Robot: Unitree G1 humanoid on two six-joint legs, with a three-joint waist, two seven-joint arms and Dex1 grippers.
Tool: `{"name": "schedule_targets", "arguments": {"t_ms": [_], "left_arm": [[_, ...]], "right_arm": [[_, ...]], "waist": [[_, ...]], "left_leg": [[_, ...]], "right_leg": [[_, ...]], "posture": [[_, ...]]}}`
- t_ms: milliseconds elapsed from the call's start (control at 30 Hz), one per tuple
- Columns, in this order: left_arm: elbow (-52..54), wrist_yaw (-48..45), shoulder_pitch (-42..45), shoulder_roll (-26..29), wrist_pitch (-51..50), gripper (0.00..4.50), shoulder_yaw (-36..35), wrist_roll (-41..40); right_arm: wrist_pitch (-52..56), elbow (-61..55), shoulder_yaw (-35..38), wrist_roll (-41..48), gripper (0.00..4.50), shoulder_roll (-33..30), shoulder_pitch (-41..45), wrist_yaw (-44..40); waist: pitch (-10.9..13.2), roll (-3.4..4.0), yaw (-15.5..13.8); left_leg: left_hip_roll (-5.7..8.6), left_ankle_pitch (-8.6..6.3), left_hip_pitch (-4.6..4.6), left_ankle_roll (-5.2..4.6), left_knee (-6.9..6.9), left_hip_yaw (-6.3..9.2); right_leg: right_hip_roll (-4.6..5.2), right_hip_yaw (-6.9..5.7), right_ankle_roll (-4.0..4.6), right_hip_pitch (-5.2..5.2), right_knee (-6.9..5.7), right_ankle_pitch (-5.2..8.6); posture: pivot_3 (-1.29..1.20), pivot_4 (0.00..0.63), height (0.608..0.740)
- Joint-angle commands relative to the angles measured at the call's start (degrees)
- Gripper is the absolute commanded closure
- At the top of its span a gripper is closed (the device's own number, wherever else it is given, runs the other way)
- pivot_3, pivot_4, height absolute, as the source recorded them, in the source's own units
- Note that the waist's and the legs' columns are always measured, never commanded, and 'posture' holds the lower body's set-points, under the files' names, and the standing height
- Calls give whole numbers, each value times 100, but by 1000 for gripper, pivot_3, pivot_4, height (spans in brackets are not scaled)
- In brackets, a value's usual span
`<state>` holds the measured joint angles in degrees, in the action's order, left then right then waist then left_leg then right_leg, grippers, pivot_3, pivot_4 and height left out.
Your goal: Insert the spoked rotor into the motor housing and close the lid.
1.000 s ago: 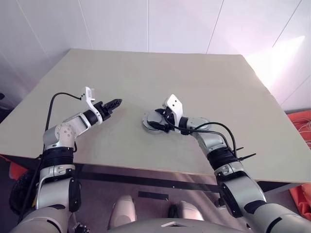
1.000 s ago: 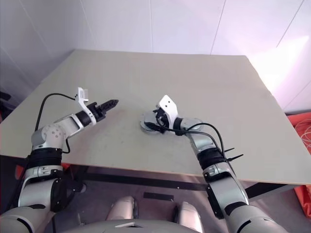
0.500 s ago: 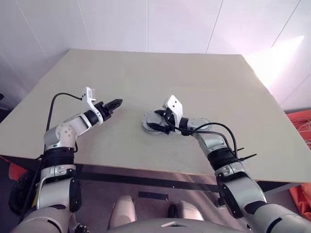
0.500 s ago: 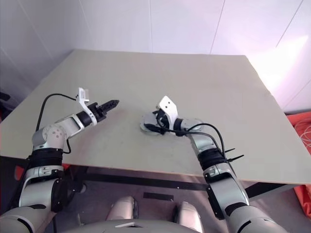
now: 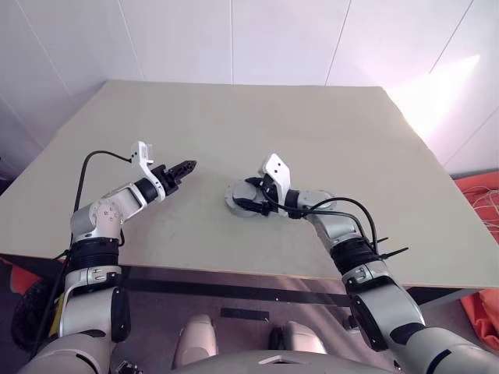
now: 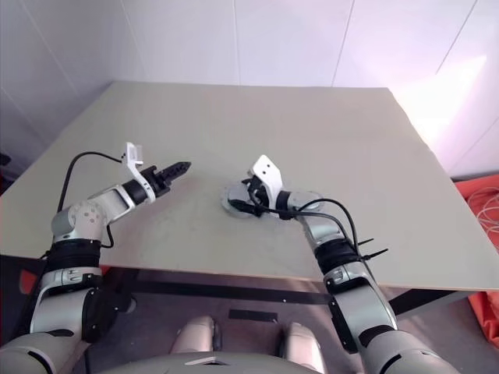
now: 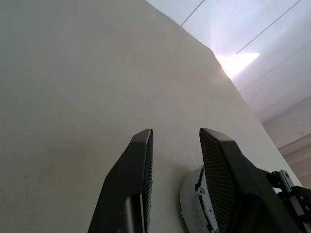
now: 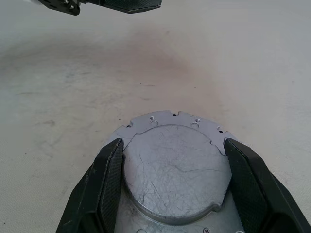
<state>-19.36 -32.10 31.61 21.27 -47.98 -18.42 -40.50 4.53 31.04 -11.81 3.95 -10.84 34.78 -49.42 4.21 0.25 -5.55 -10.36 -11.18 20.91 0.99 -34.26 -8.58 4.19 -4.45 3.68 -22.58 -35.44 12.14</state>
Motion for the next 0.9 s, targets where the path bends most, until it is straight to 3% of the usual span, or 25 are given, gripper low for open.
{"name": "schedule_targets", "arguments": {"t_ms": [33,633,900], "left_arm": [[246,-26,67,16,14,2882,-71,-75],[386,24,-36,-38,-11,2882,-106,-122],[440,62,-81,-86,-10,2882,-98,-159]], "right_arm": [[-75,43,-3,-88,1354,-20,131,80],[-87,205,-265,-330,1354,-65,108,-29],[429,209,-335,-302,1354,-106,192,-234]], "waist": [[0,0,0],[0,0,5],[0,0,6]], "left_leg": [[0,0,-3,0,0,0],[-1,-10,-48,-16,0,-1],[-1,-12,-66,-19,7,-3]], "right_leg": [[0,0,0,3,0,0],[0,1,-2,42,1,2],[0,1,-10,59,10,7]], "posture": [[0,0,740],[0,0,740],[0,0,740]]}}
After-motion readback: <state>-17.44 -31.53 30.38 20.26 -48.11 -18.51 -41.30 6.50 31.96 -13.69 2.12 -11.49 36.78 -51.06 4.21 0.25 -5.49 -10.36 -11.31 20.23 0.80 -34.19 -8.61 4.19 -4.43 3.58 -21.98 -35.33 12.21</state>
